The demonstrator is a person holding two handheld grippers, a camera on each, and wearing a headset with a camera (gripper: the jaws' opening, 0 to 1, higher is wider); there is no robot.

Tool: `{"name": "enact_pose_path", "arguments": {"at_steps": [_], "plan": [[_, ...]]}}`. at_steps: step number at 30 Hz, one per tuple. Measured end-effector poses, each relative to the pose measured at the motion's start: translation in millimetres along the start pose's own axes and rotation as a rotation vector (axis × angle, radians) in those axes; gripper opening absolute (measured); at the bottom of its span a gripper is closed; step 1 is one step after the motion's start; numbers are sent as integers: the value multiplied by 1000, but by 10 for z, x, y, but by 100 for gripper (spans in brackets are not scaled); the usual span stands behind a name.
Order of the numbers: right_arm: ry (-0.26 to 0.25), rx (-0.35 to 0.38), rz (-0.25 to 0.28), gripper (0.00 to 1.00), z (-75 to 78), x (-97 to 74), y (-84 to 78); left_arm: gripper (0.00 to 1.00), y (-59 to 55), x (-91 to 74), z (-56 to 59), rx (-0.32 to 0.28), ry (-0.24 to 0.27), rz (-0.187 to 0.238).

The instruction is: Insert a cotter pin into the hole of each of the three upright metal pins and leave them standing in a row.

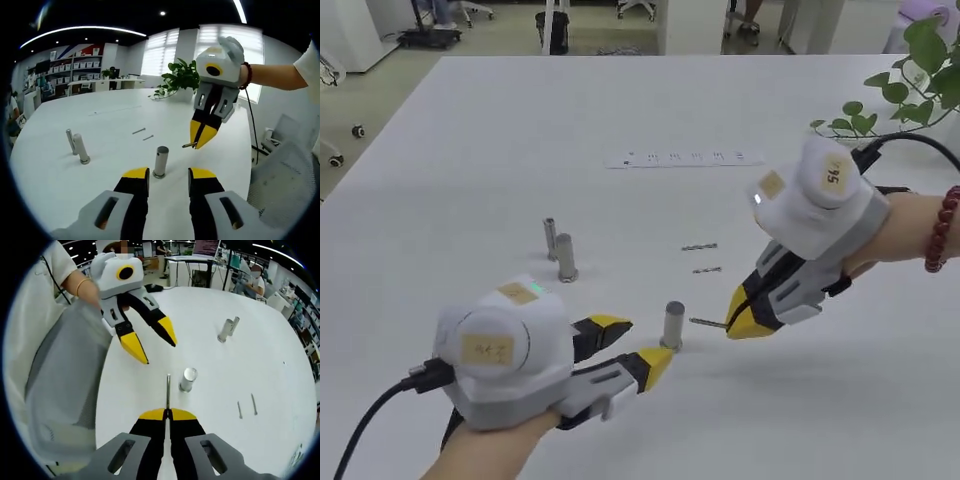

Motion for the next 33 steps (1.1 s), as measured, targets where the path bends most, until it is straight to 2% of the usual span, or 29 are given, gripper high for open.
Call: {"name": "enact_pose_path", "arguments": {"at_steps": [6, 15, 22, 33], "plan": [[-11, 0, -44, 3, 78, 48, -83, 30, -8, 118, -17, -5, 32, -12], [-10, -1, -68, 3, 156, 77, -108, 30, 15, 301, -55, 11, 58, -19], [-8, -13, -86, 3, 211, 97, -115, 29, 28, 410, -81, 12, 60, -19], [4, -37, -101, 3, 283, 125, -84, 24, -30, 562, -78, 38, 46, -52]]}}
Point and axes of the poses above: the centre of the closed fingertips' face, and the gripper's own axes: x roughly forward along the fingers, z roughly to its right, y roughly out of its top, the point moved 2 cm from there along -x, roughly backward along the fingers, and after that the axes turned 6 degrees about -z, right-handed, at the moved point
